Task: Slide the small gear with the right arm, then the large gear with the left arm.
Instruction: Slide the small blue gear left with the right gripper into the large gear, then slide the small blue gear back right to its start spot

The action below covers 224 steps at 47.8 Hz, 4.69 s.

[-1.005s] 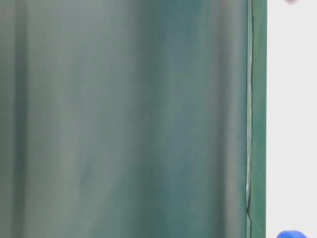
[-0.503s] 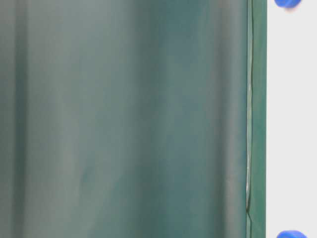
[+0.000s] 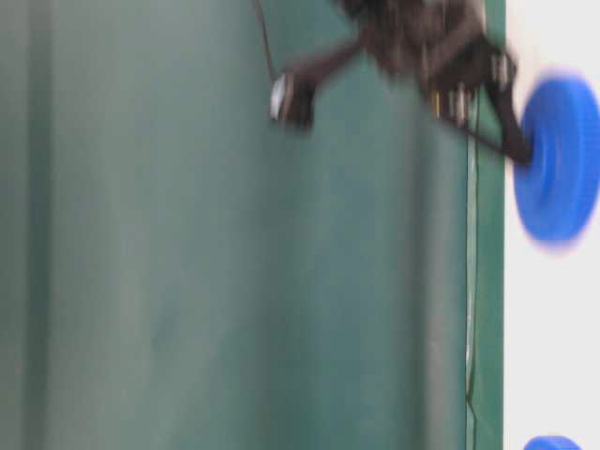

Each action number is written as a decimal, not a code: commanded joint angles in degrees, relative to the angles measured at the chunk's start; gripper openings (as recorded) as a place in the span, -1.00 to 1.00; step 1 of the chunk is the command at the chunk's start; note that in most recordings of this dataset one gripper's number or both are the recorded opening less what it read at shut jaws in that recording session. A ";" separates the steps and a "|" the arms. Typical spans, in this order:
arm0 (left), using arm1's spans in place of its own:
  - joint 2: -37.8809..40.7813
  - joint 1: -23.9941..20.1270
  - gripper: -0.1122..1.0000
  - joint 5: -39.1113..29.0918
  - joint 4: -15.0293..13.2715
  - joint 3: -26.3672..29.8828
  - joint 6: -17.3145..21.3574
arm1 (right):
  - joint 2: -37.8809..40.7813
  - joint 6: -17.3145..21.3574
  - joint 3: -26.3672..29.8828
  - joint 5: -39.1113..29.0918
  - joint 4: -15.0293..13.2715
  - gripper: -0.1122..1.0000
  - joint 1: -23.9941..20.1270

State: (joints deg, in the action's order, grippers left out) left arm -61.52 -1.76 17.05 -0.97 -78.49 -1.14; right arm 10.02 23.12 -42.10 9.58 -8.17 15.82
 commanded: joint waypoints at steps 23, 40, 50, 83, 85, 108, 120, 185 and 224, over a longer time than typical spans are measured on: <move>0.09 -0.26 -0.80 0.35 -0.09 -0.62 -0.18 | 16.35 0.53 27.60 -5.80 -7.03 0.11 -5.19; 0.00 -0.26 -0.80 0.26 -0.09 -0.70 -0.62 | 17.05 0.62 29.71 -8.35 -7.82 0.11 -5.19; 0.09 -0.26 -0.80 0.18 -0.09 -0.70 -1.05 | 17.05 0.62 29.71 -8.70 -7.73 0.11 -5.27; -1.67 -0.26 -0.80 0.09 -0.09 -1.93 -4.66 | 10.28 0.88 21.27 -11.87 -7.73 0.11 -3.52; -2.37 -0.26 -0.80 0.09 -0.09 -2.20 -4.66 | 8.88 0.97 18.98 -11.95 -7.73 0.11 -3.08; -7.21 -0.79 -0.80 -3.34 -0.09 -3.43 -4.57 | -16.70 9.40 -15.12 -11.87 -7.65 0.11 3.08; -7.03 -1.32 -0.80 -3.34 -0.09 -3.16 -4.48 | -26.63 11.69 -24.17 -14.68 -7.56 0.11 3.87; -6.33 -2.11 -0.80 -3.34 -0.09 -3.08 -4.57 | -62.23 14.24 -31.20 -13.01 -14.15 0.11 6.86; -6.86 -12.74 -0.80 -15.64 0.09 0.70 -3.96 | -68.20 14.33 -34.72 -12.57 -14.33 0.11 6.86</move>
State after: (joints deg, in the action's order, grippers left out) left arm -68.73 -12.57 3.34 -0.97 -79.80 -5.27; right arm -58.27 37.44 -77.43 -3.60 -22.32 22.59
